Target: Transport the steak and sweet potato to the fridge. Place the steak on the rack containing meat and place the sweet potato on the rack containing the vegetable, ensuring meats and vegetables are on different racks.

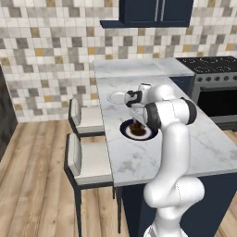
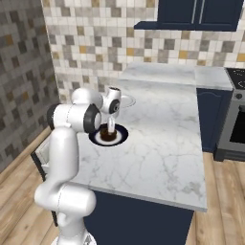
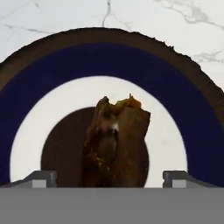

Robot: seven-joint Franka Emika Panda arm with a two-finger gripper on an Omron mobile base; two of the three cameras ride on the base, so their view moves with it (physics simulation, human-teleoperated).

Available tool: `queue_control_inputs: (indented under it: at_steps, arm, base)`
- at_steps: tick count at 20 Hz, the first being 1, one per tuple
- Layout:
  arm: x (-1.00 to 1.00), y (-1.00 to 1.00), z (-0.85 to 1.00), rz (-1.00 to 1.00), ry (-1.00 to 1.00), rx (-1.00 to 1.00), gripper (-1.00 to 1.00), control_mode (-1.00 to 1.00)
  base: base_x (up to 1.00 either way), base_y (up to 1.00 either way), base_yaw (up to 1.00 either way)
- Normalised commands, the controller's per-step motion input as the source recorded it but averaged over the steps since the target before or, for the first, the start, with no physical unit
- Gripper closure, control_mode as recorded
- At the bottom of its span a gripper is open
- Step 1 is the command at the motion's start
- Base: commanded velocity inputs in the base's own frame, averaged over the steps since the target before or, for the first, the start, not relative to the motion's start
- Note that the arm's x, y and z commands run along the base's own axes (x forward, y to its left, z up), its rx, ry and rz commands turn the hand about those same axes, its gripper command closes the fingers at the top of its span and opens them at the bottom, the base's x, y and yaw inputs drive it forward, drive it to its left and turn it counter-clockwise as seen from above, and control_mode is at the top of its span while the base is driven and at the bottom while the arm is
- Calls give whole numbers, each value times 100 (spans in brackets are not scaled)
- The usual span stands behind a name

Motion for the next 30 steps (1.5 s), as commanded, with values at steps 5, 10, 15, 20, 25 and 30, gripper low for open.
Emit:
queue_control_inputs:
  at_steps: [5,10,15,20,25,30]
  arm:
    - [-12,3,-39,0,6,9,-100,-100]
    - [-42,11,-57,0,9,4,100,-100]
    - [-37,26,-49,0,1,0,100,-100]
    - [-35,16,-10,-10,-7,-1,100,-100]
    - [-67,0,74,-27,-18,0,100,-100]
    - [-82,1,78,-37,-16,0,100,-100]
  base:
    - [0,0,0]
    - [0,0,0]
    - [0,0,0]
    - [0,0,0]
    - [0,0,0]
    - [0,0,0]
